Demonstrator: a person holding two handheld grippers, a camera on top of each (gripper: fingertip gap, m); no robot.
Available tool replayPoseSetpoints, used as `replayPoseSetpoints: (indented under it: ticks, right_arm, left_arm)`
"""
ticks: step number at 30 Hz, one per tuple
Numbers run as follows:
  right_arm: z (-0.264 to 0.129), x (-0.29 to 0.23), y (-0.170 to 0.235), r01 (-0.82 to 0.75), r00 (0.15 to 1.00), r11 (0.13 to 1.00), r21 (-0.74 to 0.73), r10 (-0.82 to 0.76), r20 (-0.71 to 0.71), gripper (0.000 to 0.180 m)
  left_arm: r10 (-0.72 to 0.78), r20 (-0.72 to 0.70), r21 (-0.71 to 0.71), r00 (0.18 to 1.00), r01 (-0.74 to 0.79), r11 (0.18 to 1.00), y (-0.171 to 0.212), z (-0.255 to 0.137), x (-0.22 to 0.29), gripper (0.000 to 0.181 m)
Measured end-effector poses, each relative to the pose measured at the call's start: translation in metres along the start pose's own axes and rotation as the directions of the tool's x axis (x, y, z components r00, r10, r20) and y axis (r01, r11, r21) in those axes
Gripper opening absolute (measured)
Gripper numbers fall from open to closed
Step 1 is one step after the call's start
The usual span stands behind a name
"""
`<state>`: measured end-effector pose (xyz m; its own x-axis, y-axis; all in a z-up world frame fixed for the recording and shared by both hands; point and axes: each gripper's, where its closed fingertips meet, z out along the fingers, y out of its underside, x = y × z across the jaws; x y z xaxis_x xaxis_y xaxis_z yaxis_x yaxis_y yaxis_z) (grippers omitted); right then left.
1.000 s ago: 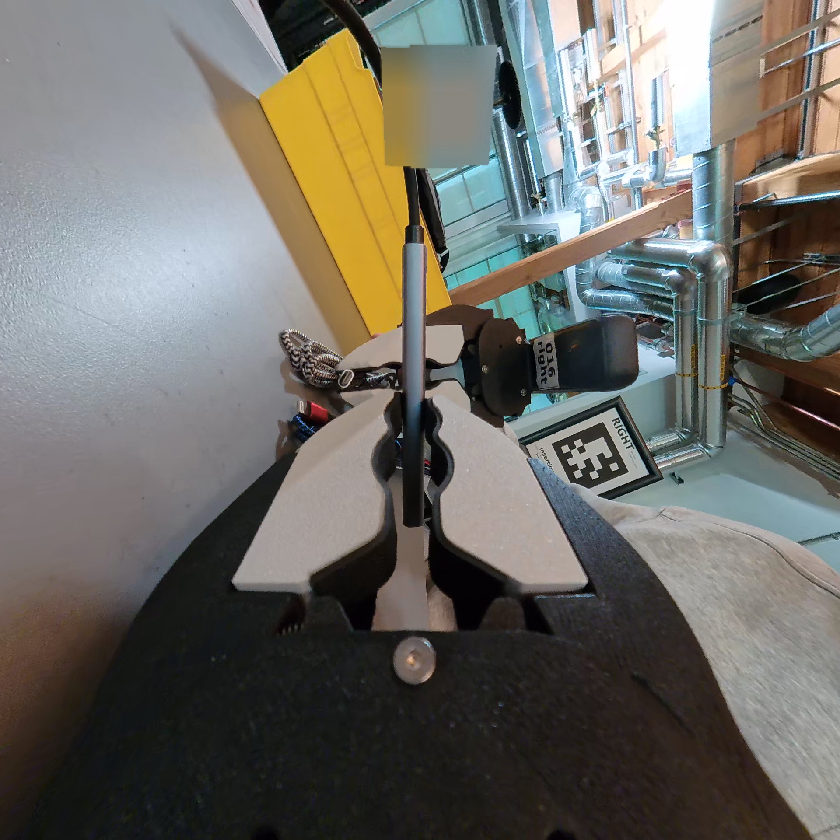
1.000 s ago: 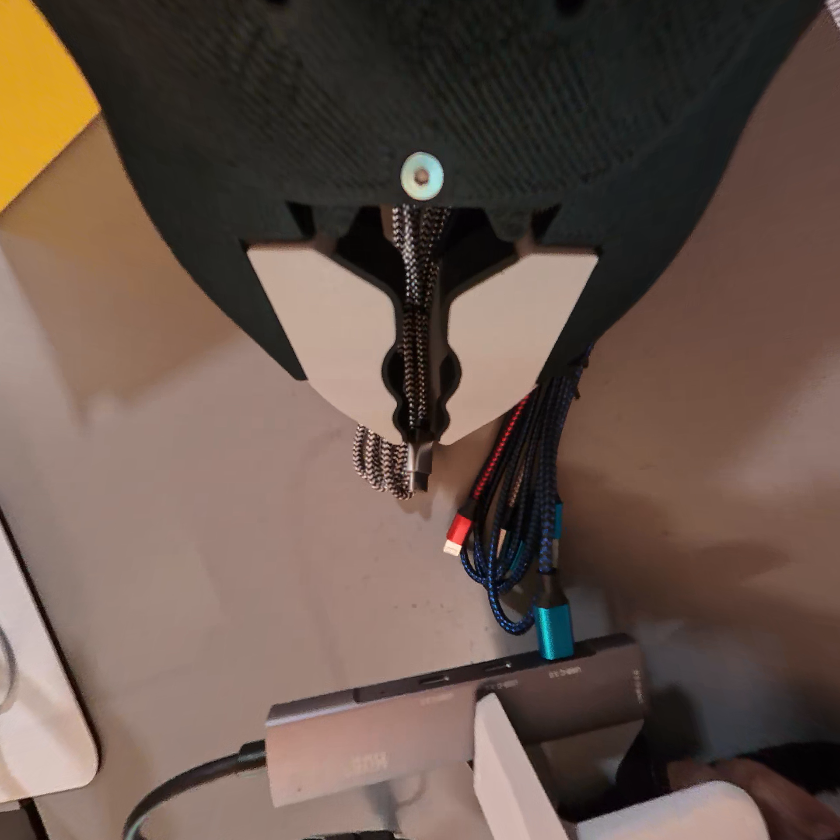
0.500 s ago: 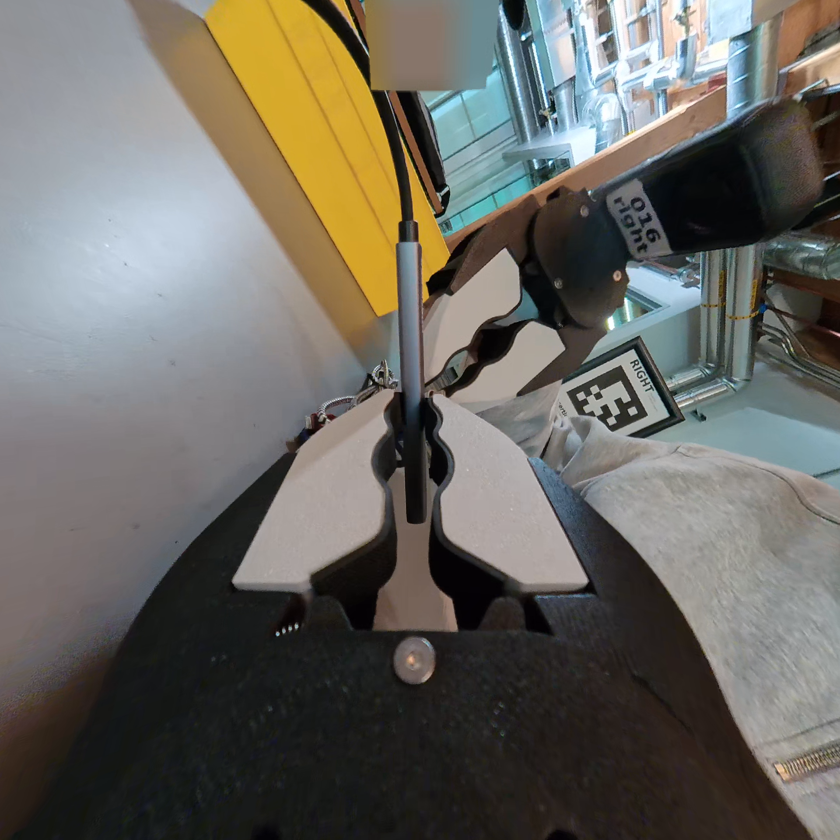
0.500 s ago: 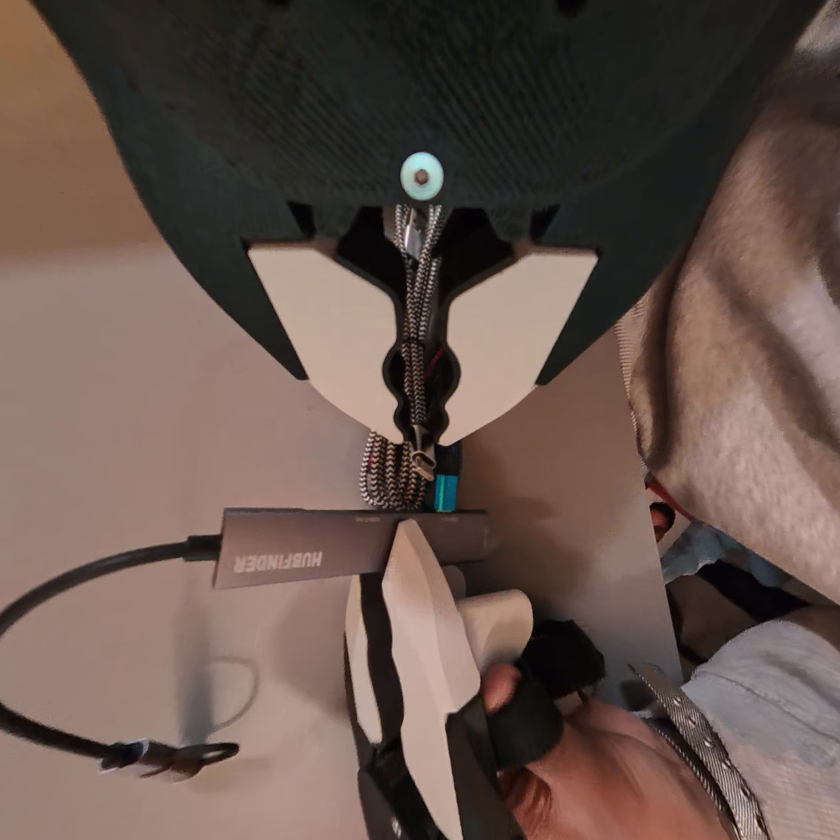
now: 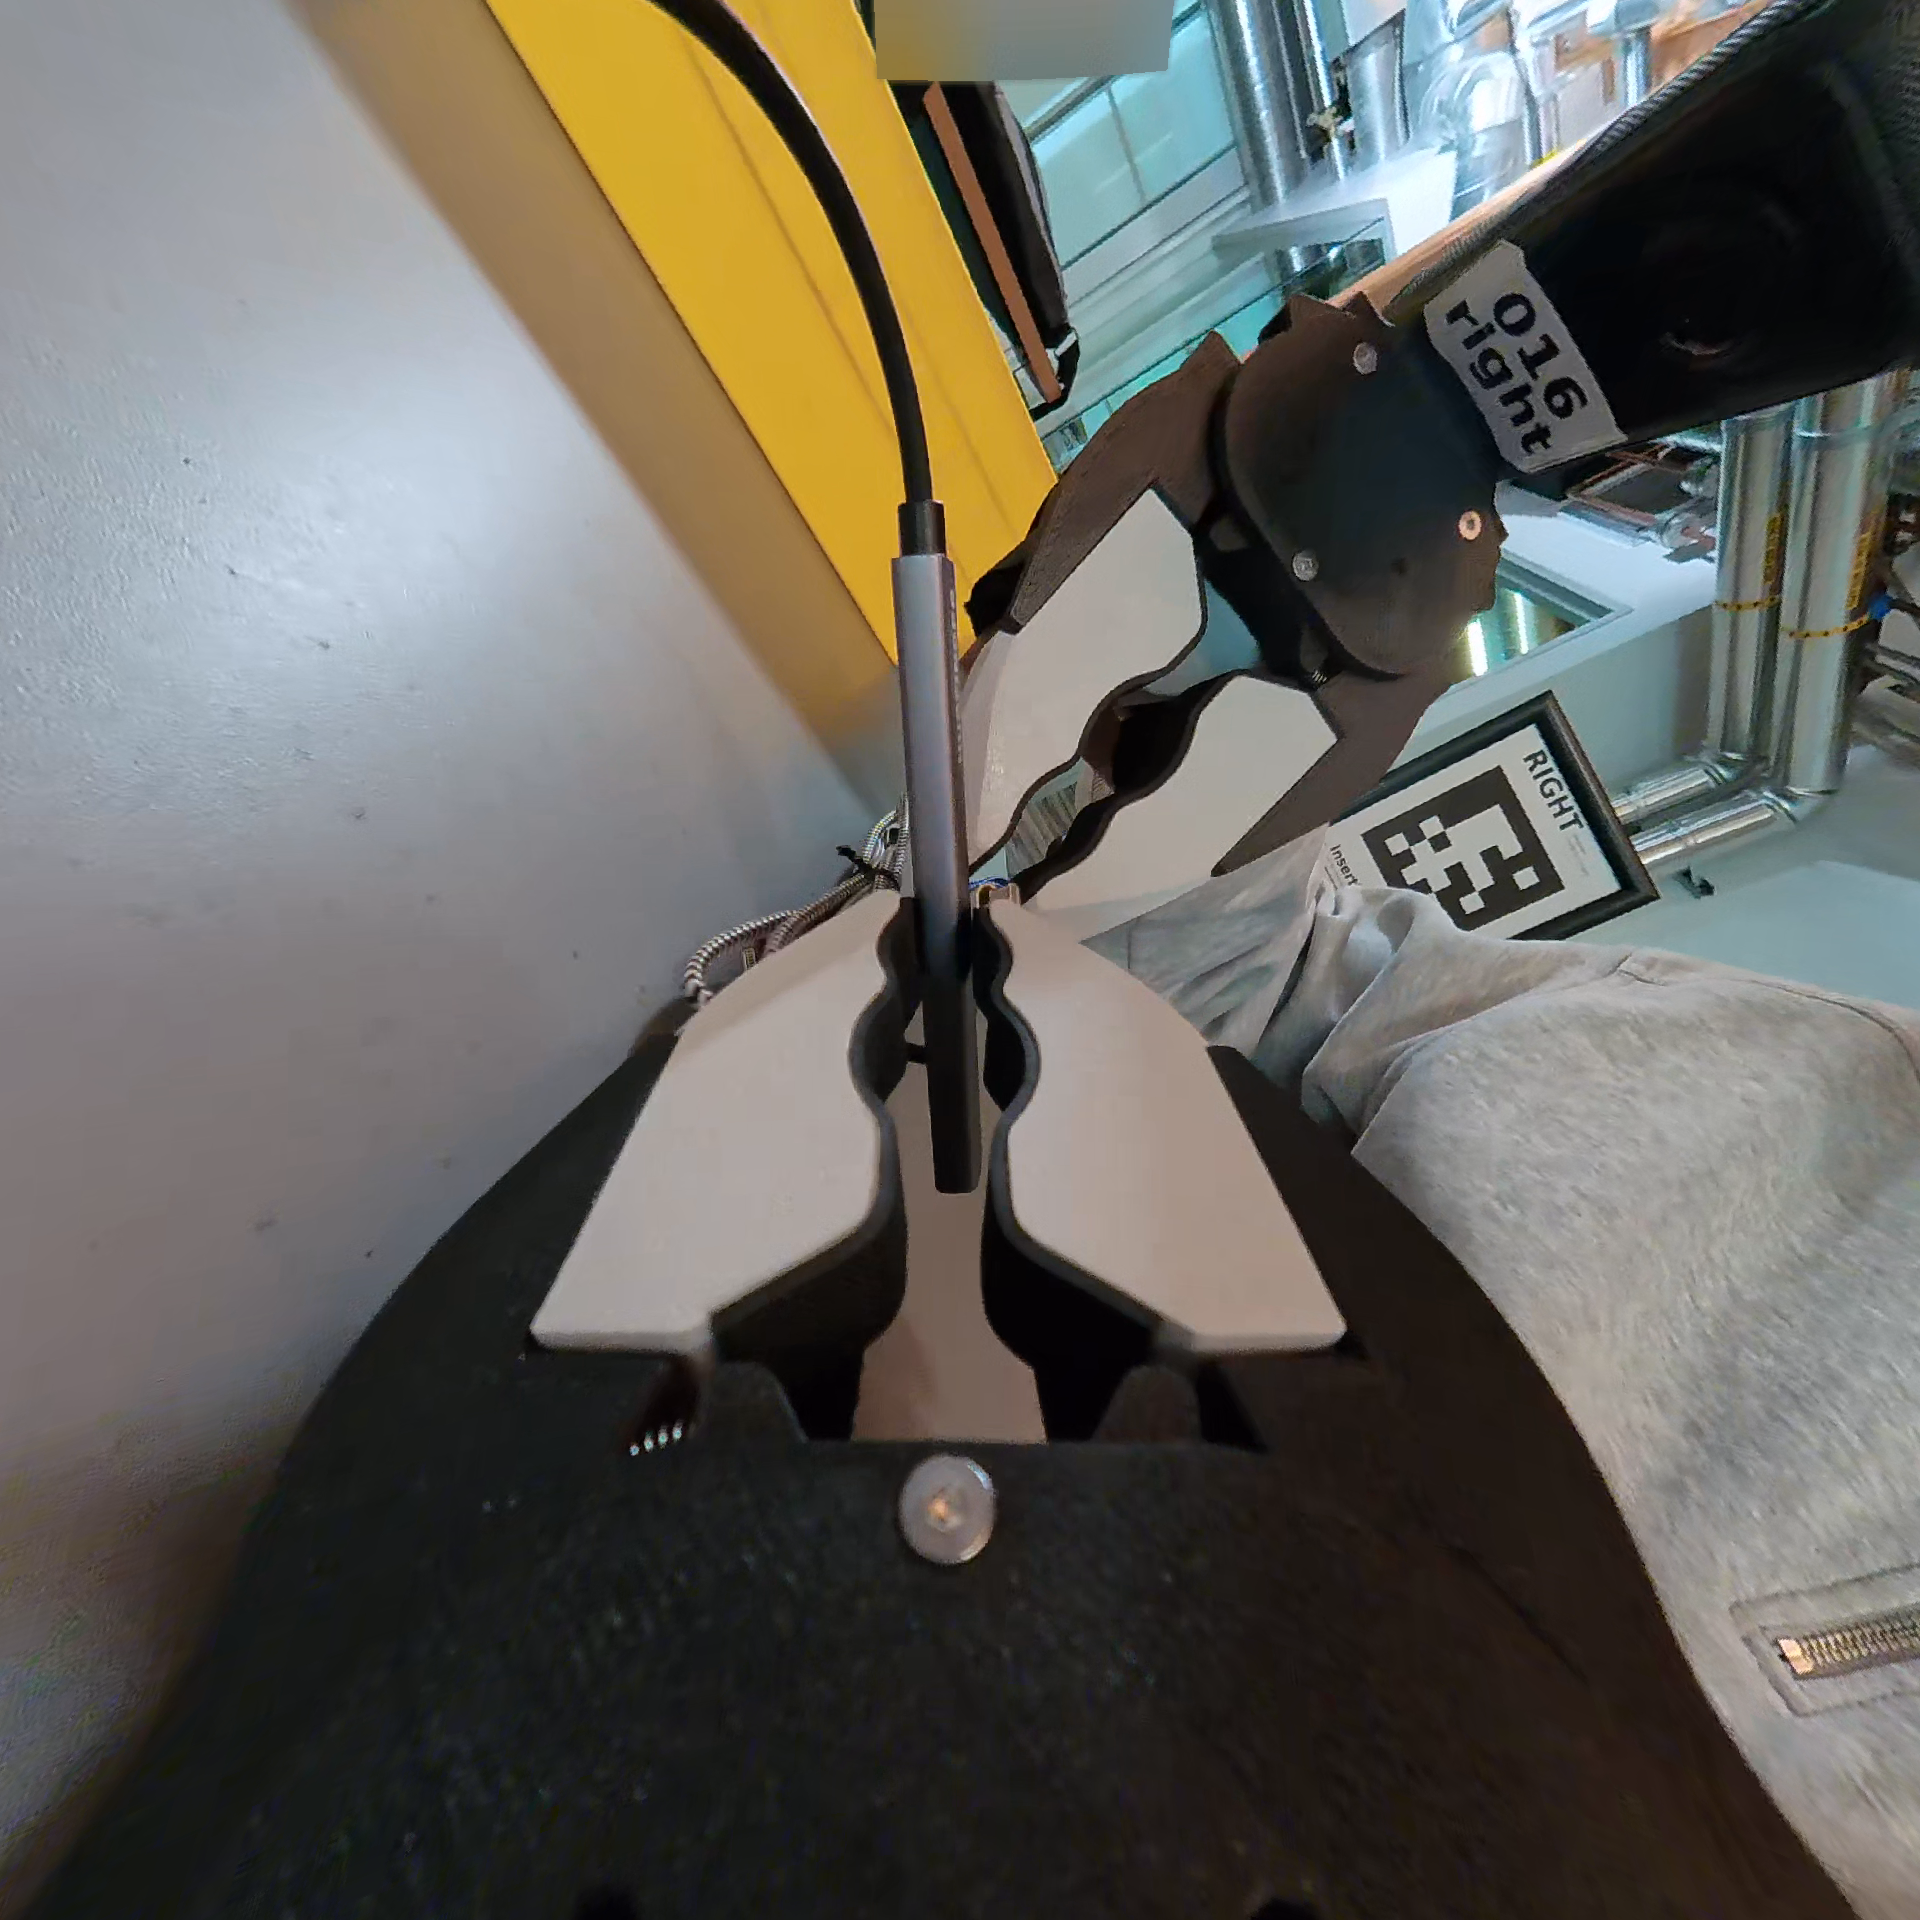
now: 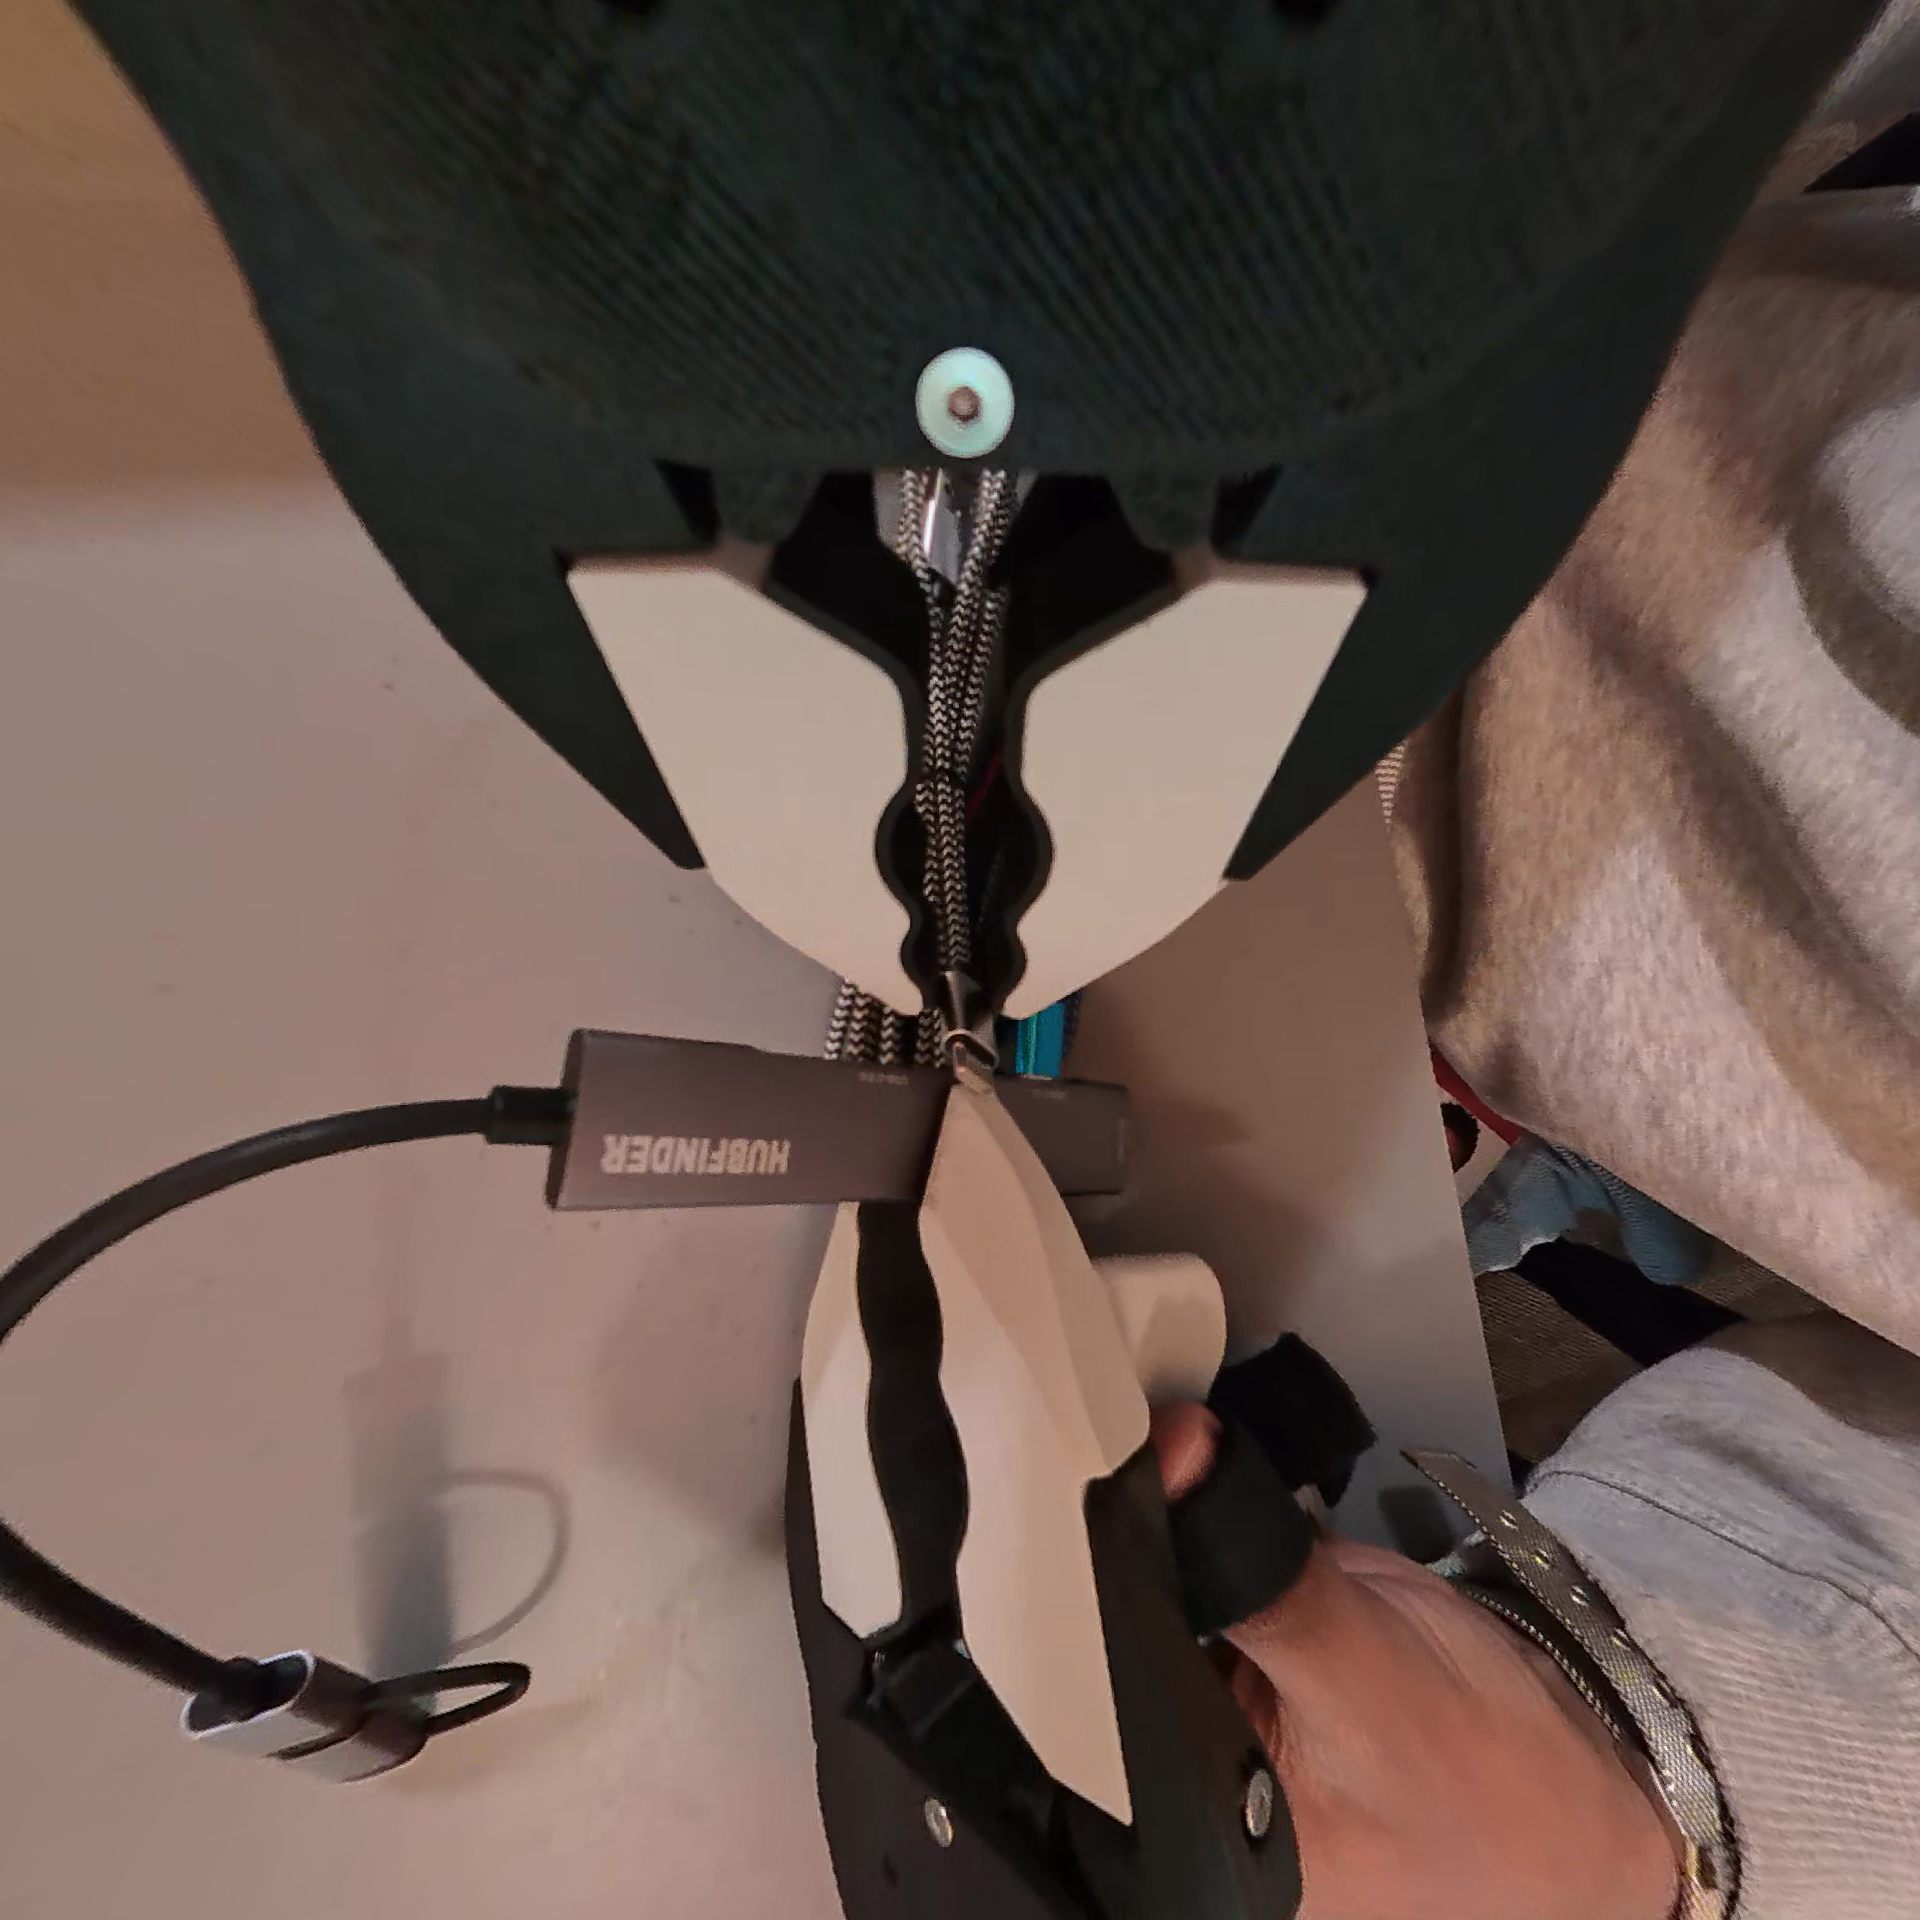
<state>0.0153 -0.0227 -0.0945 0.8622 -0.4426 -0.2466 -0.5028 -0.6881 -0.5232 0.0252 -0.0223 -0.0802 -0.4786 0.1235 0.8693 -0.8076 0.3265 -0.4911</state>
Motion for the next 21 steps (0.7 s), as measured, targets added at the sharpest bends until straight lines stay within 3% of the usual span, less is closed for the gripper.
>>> replayPoseSetpoints:
  ticks: [1,10,17,21]
  right_arm:
    - [0.0005,0.0001,-0.0007,0.000,1.000,1.000,0.005,0.000,-0.003,0.009]
    - [0.0023,-0.0011,-0.0022,-0.042,0.999,0.998,0.046,0.041,0.027,0.009]
    - [0.0039,-0.0020,-0.0029,-0.045,0.999,0.997,0.055,0.044,0.020,0.009]
    - [0.0070,-0.0032,-0.0025,-0.028,1.000,0.999,0.041,0.028,-0.001,0.009]
  left_arm:
    - [0.001,-0.001,0.001,1.000,-0.001,1.000,-0.0001,-0.0001,0.0001,0.010]
    - [-0.016,-0.040,0.002,0.999,0.016,1.000,0.0006,-0.0001,0.0043,0.012]
    - [0.003,-0.062,-0.012,0.998,-0.004,1.000,0.0040,0.0044,0.0098,0.029]
    - [0.025,-0.029,-0.033,0.999,-0.026,0.999,0.0071,0.0069,0.0081,0.028]
